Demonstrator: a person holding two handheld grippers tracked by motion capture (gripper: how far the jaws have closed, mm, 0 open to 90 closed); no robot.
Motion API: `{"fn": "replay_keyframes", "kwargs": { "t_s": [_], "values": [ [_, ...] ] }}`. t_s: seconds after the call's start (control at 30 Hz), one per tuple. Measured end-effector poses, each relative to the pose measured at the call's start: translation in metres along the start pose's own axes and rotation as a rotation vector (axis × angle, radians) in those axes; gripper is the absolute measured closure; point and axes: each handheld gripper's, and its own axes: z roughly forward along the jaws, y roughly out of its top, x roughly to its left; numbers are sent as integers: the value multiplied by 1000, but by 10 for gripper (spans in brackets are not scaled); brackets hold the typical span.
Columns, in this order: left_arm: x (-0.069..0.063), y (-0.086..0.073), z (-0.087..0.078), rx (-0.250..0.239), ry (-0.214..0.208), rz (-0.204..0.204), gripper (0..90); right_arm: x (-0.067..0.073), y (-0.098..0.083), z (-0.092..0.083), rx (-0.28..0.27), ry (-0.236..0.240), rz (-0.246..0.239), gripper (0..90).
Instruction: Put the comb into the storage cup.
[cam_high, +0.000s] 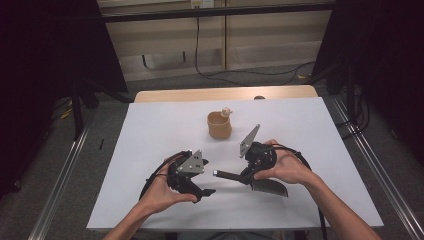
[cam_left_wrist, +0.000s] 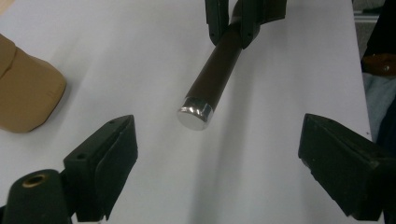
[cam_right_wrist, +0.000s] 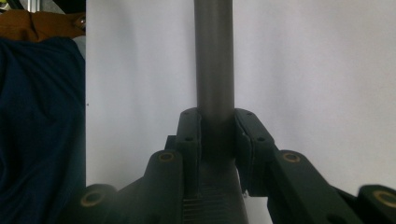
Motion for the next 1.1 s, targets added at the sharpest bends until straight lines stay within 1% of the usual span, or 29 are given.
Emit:
{"fn": "replay_keyframes", "kwargs": {
  "t_s": [0.03,0.07,0.13,0.17,0.2,0.23,0.27,0.3,0.33,0.37,0.4,0.47,0.5,0.53,0.57,0.6,0.63,0.67,0.7,0.73,0.77,0.83,0.9,0.93,0.97,1.0,1.03,1.1],
  "values": [
    [0,1,1,8,-13,2,123,0,1,1,9,3,-1,728],
    [1,1,1,11,-15,9,133,-1,2,1,7,7,-12,728],
    [2,2,2,20,-8,11,139,1,4,2,18,15,-9,728],
    [2,2,3,24,-1,10,140,0,5,2,19,16,-16,728],
    [3,2,4,32,-5,11,154,0,6,2,25,12,-19,728],
    [3,2,3,45,-13,9,175,1,7,2,29,19,-17,728],
    [3,2,4,45,-14,2,184,1,7,2,32,19,-22,728],
    [3,3,4,55,-15,9,185,1,8,2,34,20,-28,728],
    [2,3,4,56,-6,17,201,2,9,2,39,24,-28,728],
    [1,4,4,69,-2,33,227,2,10,3,45,24,-33,728],
    [1,5,5,75,-3,35,229,2,10,3,53,28,-36,728],
    [-1,6,7,73,2,49,254,1,12,4,68,31,-37,728],
    [-2,7,7,92,8,66,266,1,13,4,72,30,-31,728],
    [-2,7,8,91,16,72,286,0,14,4,77,33,-36,728],
    [-2,8,9,95,9,71,289,0,15,4,81,29,-31,728],
    [-2,8,10,97,11,68,292,-1,16,4,86,28,-35,728],
    [-2,8,11,94,19,69,302,-1,17,3,95,21,-32,728],
    [-1,8,11,95,13,70,317,0,19,3,106,10,-34,728],
    [0,8,12,96,19,74,338,1,21,2,111,0,-33,728],
    [0,8,12,100,18,65,344,1,22,1,107,2,-41,728],
    [1,8,12,106,17,69,354,1,23,0,106,8,-48,728],
    [2,7,13,104,10,66,378,2,26,0,121,8,-48,728],
    [2,7,14,106,15,73,429,2,28,1,132,12,-50,728],
    [1,7,14,117,6,78,435,2,28,1,134,10,-53,728],
    [1,8,15,118,-4,80,448,2,29,1,137,7,-51,728],
    [1,8,16,113,-1,75,460,2,30,1,139,3,-61,728],
    [1,9,16,123,-2,86,472,2,31,0,135,9,-64,728],
    [2,11,17,124,-8,91,501,3,33,0,143,9,-65,728]
  ]
}}
